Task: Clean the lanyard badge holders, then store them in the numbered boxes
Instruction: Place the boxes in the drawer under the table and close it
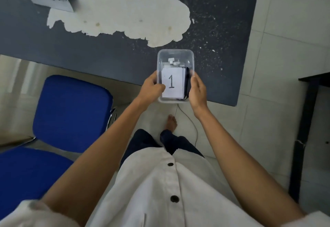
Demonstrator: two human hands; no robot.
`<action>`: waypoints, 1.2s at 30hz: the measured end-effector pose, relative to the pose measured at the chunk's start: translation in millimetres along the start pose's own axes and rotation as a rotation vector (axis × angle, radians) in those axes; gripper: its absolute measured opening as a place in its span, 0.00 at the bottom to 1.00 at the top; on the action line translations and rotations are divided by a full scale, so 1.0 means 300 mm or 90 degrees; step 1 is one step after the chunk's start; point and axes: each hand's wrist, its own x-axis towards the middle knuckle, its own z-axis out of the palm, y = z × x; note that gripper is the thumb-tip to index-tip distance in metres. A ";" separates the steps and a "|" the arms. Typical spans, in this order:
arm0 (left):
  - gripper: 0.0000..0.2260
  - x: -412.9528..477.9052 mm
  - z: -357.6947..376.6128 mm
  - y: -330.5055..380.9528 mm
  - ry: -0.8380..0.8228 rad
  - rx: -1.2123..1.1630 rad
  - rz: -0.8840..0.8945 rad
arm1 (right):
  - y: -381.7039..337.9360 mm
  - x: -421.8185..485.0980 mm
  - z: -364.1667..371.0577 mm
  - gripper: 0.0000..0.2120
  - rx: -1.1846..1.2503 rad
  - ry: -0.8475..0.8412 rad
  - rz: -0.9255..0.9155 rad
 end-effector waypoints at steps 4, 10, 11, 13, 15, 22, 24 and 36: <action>0.29 0.039 -0.031 0.007 -0.018 -0.007 0.007 | -0.008 0.014 0.003 0.20 0.020 -0.007 -0.013; 0.30 0.063 -0.076 0.001 -0.052 -0.012 0.004 | 0.005 0.020 0.038 0.20 0.012 0.026 0.015; 0.31 0.066 -0.086 0.000 -0.060 -0.005 0.007 | 0.010 0.018 0.045 0.20 0.013 0.041 0.019; 0.31 0.068 -0.102 0.003 -0.076 0.006 0.012 | 0.016 0.009 0.058 0.18 0.027 0.078 0.022; 0.30 0.072 -0.112 0.005 -0.087 0.013 0.011 | 0.020 -0.002 0.070 0.16 0.037 0.103 0.024; 0.29 0.102 -0.135 0.016 -0.108 0.033 -0.009 | 0.069 -0.056 0.093 0.11 0.097 0.295 0.013; 0.29 0.116 -0.139 0.020 -0.115 0.052 -0.017 | 0.114 -0.081 0.102 0.11 0.104 0.349 0.017; 0.20 0.153 -0.144 0.060 -0.151 0.091 -0.089 | 0.245 -0.049 0.153 0.10 0.017 0.160 0.228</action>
